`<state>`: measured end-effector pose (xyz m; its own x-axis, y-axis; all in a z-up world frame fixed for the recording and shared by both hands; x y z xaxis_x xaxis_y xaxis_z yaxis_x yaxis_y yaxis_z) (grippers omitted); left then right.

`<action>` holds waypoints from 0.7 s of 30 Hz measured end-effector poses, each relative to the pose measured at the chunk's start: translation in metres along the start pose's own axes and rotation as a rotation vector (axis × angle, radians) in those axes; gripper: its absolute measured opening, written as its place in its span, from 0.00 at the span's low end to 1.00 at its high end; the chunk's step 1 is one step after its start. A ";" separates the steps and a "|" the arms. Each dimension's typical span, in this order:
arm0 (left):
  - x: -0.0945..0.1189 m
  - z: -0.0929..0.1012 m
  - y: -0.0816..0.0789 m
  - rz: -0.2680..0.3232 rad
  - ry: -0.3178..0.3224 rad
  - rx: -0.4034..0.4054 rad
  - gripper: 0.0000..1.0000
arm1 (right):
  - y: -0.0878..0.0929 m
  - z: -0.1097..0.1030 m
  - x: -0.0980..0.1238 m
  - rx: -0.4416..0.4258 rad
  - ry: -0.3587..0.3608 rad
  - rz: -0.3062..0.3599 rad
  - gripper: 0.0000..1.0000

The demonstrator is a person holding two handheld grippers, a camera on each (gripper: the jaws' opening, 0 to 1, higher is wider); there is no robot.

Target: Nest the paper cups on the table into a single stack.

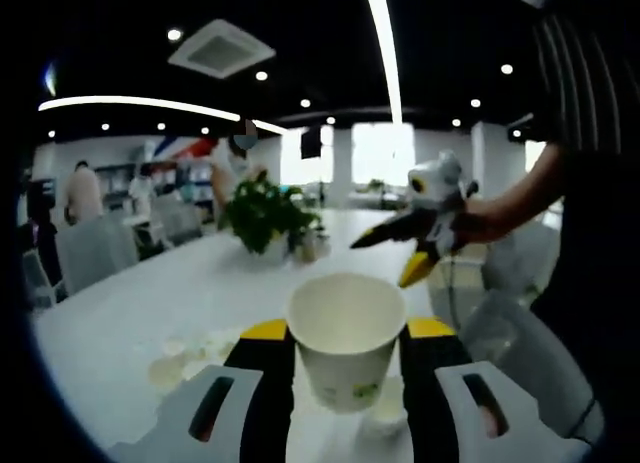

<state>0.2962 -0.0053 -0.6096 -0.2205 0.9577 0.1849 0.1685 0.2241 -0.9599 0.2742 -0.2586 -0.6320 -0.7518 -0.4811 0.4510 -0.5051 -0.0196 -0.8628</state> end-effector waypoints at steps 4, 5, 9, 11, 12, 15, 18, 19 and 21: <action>-0.004 0.007 0.009 -0.017 0.014 0.024 0.40 | 0.004 -0.001 0.001 -0.001 0.011 -0.009 0.91; -0.005 0.010 0.009 -0.007 0.016 0.022 0.40 | 0.004 -0.001 0.002 -0.004 0.011 -0.009 0.91; -0.008 0.015 0.011 -0.003 0.021 0.022 0.40 | 0.007 -0.001 0.005 -0.002 0.013 -0.020 0.90; -0.010 0.017 0.013 0.002 0.024 0.032 0.40 | 0.008 0.000 0.005 -0.003 0.015 -0.024 0.90; -0.011 0.018 0.013 0.002 0.025 0.034 0.40 | 0.008 0.000 0.006 -0.004 0.016 -0.025 0.90; -0.014 0.021 0.015 0.009 0.036 0.042 0.40 | 0.007 0.001 0.007 -0.007 0.020 -0.023 0.90; -0.016 0.023 0.019 0.002 0.040 0.044 0.41 | 0.007 0.002 0.008 -0.006 0.023 -0.024 0.90; -0.017 0.024 0.020 0.006 0.040 0.049 0.41 | 0.007 0.002 0.008 -0.005 0.025 -0.025 0.90; -0.019 0.026 0.022 0.012 0.042 0.056 0.41 | 0.008 0.002 0.010 -0.008 0.028 -0.024 0.90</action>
<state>0.2792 -0.0231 -0.6395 -0.1782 0.9673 0.1804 0.1163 0.2028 -0.9723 0.2638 -0.2656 -0.6346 -0.7510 -0.4557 0.4779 -0.5264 -0.0236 -0.8499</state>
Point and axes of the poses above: the point that each gripper's makers call its tool centre point, and the gripper's own axes: x roughly backward along the fingers, z roughly to its right, y roughly out of its underside, the point moved 7 cm from there along x, roughly backward along the fingers, and after that the axes turned 14 degrees about -x, right-handed, at the moved point
